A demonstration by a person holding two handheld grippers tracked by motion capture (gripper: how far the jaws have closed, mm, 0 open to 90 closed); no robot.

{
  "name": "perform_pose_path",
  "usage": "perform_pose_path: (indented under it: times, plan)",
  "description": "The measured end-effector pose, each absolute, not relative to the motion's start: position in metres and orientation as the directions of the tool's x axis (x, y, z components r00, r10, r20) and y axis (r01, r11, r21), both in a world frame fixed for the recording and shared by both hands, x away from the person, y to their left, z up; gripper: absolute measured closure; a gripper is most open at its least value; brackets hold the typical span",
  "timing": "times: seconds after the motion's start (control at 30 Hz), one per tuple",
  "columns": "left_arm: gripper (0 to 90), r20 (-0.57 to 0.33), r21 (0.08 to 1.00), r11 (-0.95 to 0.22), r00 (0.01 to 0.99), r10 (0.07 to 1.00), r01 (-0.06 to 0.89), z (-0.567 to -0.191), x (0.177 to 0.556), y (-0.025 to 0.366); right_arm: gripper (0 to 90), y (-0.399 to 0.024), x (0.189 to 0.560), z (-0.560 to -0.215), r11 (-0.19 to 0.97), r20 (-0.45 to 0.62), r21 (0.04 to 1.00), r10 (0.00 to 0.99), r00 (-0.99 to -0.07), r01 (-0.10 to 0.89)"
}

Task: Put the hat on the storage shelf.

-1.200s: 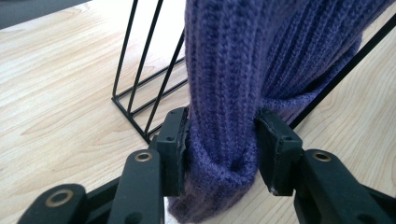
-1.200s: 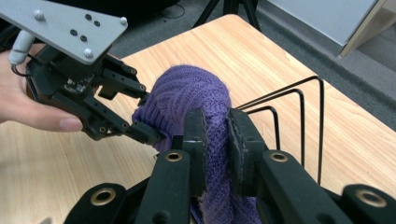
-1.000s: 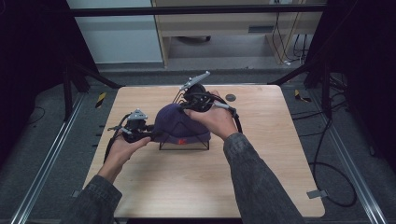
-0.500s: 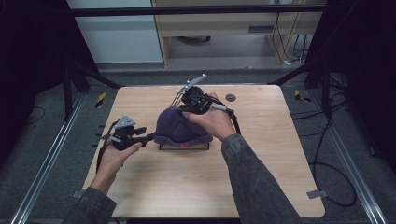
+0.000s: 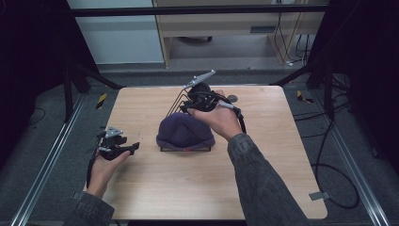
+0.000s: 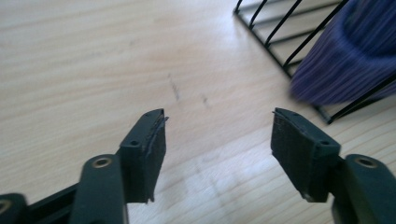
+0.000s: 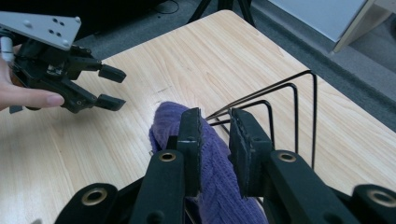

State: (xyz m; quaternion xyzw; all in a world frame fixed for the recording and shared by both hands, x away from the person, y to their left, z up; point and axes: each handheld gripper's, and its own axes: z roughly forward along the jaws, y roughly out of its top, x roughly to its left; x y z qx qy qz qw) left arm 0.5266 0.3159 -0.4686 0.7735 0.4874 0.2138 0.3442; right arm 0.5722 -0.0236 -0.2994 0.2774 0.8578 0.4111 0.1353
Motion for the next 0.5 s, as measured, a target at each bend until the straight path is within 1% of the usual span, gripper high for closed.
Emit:
perform_pose_path:
  times: [0.2,0.37,0.5]
  plan:
    - [26.0,-0.001,0.71,-0.303,0.432,0.902,0.636,-0.476,0.527,0.314,73.7,-0.033,0.571,-0.292,0.5,-0.012,0.786,0.6,-0.8,0.364]
    - [22.1,-0.005,0.683,-0.327,0.452,0.892,0.653,-0.482,0.529,0.309,72.1,-0.041,0.569,-0.287,0.484,-0.01,0.793,0.618,-0.786,0.371]
    - [19.5,-0.019,0.672,-0.317,0.444,0.896,0.669,-0.486,0.53,0.31,69.2,-0.047,0.568,-0.283,0.479,-0.014,0.795,0.63,-0.777,0.374]
